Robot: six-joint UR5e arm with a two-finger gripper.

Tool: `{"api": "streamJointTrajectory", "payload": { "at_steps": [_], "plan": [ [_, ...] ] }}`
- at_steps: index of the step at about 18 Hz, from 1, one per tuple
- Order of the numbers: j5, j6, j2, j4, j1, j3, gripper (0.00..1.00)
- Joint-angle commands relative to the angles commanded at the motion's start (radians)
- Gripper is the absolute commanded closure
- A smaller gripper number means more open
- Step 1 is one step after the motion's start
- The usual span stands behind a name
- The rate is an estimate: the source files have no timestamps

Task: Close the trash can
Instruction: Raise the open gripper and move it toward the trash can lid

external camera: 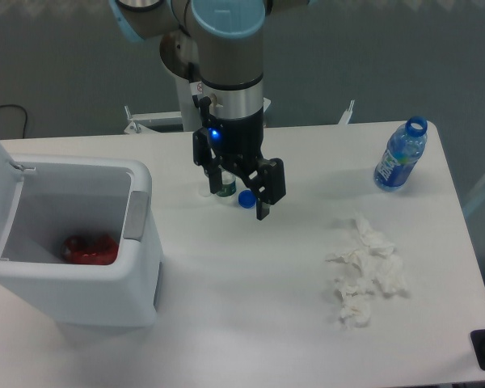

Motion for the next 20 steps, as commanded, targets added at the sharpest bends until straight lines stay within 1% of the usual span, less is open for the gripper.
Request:
{"api": "streamJointTrajectory", "payload": {
  "at_steps": [3, 6, 8, 10, 12, 18, 20],
  "plan": [
    [-0.002, 0.003, -0.002, 0.005, 0.0, 0.005, 0.0],
    [0.0, 0.008, 0.0, 0.035, -0.002, -0.002, 0.0],
    [-0.012, 0.008, 0.002, 0.043, 0.003, -0.002, 0.0],
    [-0.034, 0.009, 0.002, 0.046, 0.0, -0.006, 0.0],
    [-0.035, -0.005, 0.006, 0.045, -0.005, 0.003, 0.0],
    [-0.029, 0.0, 0.046, 0.037, -0.006, -0.011, 0.0],
    [-0.029, 0.005, 0.086, 0.035, -0.009, -0.06, 0.0]
  ]
}}
